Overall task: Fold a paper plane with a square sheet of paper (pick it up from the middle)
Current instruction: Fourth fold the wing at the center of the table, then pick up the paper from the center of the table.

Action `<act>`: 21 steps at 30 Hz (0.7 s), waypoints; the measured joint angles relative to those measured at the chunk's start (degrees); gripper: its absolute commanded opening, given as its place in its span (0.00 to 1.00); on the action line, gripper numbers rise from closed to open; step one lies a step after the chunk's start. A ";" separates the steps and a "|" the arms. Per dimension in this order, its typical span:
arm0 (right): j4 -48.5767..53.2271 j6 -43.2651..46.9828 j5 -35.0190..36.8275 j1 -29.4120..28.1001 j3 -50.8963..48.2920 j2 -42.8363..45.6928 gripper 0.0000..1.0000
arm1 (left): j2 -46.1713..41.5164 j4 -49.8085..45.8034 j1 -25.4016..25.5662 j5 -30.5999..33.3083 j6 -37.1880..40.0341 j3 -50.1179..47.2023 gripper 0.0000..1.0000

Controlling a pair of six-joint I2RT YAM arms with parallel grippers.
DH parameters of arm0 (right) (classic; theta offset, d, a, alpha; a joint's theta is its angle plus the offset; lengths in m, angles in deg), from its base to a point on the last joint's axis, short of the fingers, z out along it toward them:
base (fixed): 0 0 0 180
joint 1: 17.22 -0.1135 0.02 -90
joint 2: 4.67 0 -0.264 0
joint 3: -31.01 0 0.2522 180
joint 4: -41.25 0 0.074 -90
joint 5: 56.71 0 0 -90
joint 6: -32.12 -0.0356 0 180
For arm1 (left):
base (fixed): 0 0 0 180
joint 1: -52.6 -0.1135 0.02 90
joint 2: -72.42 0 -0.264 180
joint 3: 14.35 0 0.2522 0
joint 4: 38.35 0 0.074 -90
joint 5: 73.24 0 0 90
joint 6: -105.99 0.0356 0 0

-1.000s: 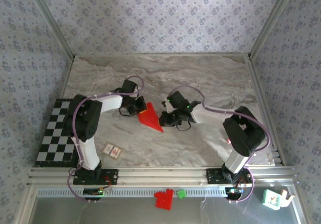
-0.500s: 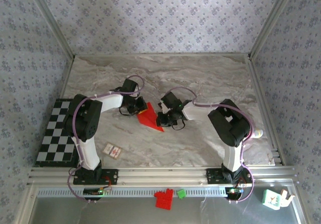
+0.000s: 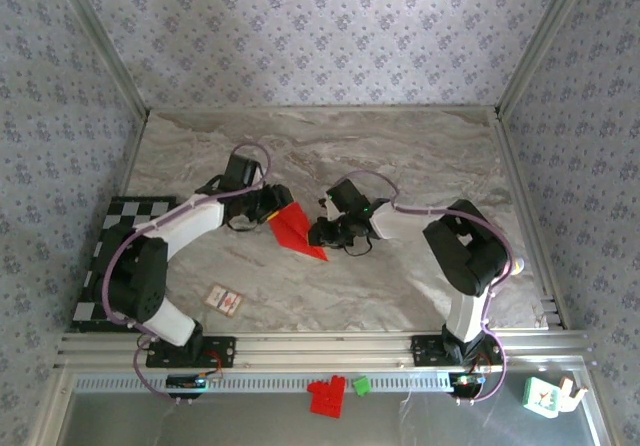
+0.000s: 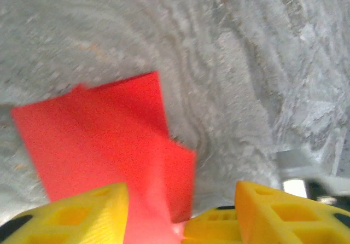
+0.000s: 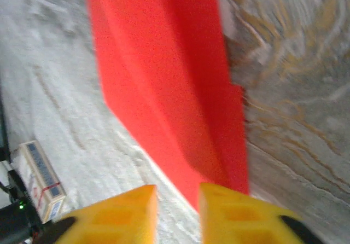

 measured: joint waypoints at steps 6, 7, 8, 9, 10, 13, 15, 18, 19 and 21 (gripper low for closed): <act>-0.48 2.97 1.55 1.62 1.51 0.85 0.39 | -4.57 1.38 -1.92 0.17 -4.63 -8.13 0.66; -0.44 3.52 1.53 1.95 2.08 0.17 0.39 | -5.25 1.51 -2.23 0.20 -5.18 -8.87 0.66; -0.35 4.13 1.42 2.25 2.78 -0.68 0.39 | -6.10 1.92 -2.56 0.17 -5.81 -9.75 0.66; -0.31 4.70 1.31 2.54 3.61 -1.70 0.39 | -6.91 2.40 -2.97 0.11 -6.36 -10.58 0.66; -0.28 5.11 1.18 2.73 4.28 -2.54 0.38 | -7.50 2.75 -3.30 -0.07 -6.82 -11.21 0.67; -0.31 6.25 0.28 2.84 6.23 -4.87 0.37 | -8.63 4.17 -4.20 -0.46 -8.22 -12.98 0.67; -0.35 6.67 -0.59 2.84 7.06 -5.95 0.36 | -8.76 4.81 -4.76 -1.03 -8.79 -13.81 0.67; -0.46 7.28 -2.12 2.84 7.69 -6.95 0.32 | -8.76 5.18 -5.18 -1.77 -9.29 -14.45 0.67; -0.63 7.34 -2.60 2.84 7.69 -7.19 0.31 | -8.76 5.38 -5.20 -1.92 -9.46 -14.53 0.67; -1.05 7.61 -3.96 2.84 7.69 -7.67 0.25 | -8.76 5.84 -5.49 -2.69 -9.66 -14.75 0.67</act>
